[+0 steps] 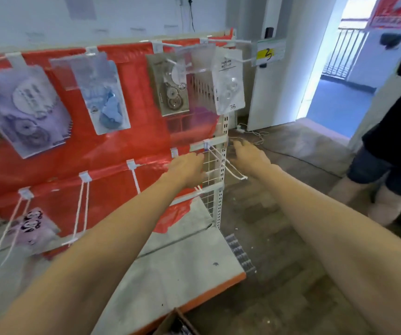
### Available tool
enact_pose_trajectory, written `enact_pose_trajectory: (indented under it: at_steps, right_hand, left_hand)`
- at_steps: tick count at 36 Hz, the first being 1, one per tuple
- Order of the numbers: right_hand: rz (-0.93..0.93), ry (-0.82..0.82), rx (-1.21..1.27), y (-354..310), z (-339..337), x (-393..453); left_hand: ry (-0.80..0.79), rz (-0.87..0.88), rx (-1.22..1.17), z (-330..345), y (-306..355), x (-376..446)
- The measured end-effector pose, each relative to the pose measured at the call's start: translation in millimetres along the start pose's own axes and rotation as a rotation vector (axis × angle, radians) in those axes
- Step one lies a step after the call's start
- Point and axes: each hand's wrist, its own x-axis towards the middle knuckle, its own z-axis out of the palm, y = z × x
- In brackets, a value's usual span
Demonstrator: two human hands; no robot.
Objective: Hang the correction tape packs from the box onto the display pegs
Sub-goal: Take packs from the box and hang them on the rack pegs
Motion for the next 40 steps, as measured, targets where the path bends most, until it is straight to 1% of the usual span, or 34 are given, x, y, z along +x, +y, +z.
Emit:
enact_pose_trajectory:
  at_steps: [5,7,12,20,25,29,32,34,37,40]
  right_hand:
    - [0.039,-0.092,-0.060,-16,33,-74]
    - [0.056,-0.140,-0.075,-21,47,-105]
    - [0.147,-0.192,-0.080,-27,75,-168]
    - [0.241,-0.271,-0.089,-34,121,-256]
    - [0.283,-0.323,0.016,-52,177,-312]
    - [0.302,-0.435,0.111,-76,220,-369]
    - [0.318,-0.510,0.164,-90,242,-406]
    - [0.348,-0.532,0.198,-97,252,-423]
    - [0.379,-0.518,0.221,-104,261,-437]
    - [0.397,-0.498,0.247,-115,265,-443]
  left_hand:
    - [0.024,0.115,-0.092,27,7,-50]
    - [-0.005,0.163,-0.087,43,10,-71]
    - [-0.111,0.283,-0.002,79,16,-113]
    - [-0.289,0.280,-0.042,136,30,-184]
    - [-0.404,0.238,-0.026,177,35,-260]
    - [-0.523,0.234,0.027,206,33,-323]
    - [-0.572,0.213,0.024,223,27,-355]
    - [-0.595,0.223,0.034,230,22,-370]
    - [-0.599,0.244,0.047,233,15,-384]
    - [-0.596,0.212,-0.001,233,8,-392]
